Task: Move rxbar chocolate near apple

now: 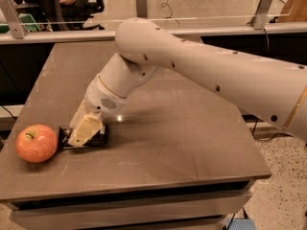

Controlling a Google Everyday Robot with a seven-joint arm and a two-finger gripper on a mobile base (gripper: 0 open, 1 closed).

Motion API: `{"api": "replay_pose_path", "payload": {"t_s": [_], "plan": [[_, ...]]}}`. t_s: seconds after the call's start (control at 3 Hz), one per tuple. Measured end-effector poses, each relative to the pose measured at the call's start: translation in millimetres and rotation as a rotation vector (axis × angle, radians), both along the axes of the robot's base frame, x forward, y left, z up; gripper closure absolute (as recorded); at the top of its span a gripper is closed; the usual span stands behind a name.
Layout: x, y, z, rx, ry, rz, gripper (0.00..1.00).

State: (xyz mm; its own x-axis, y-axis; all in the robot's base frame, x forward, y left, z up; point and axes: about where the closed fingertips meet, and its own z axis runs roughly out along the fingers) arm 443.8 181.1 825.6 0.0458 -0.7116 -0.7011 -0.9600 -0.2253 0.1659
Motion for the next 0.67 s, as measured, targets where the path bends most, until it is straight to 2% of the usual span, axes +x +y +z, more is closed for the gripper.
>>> {"api": "replay_pose_path", "payload": {"t_s": [0.33,0.67], "plan": [[1.2,-1.6,0.5,0.001,-0.002,-0.003,0.12],[4.6,-5.2,2.5,0.002,-0.008,-0.012,0.00]]}}
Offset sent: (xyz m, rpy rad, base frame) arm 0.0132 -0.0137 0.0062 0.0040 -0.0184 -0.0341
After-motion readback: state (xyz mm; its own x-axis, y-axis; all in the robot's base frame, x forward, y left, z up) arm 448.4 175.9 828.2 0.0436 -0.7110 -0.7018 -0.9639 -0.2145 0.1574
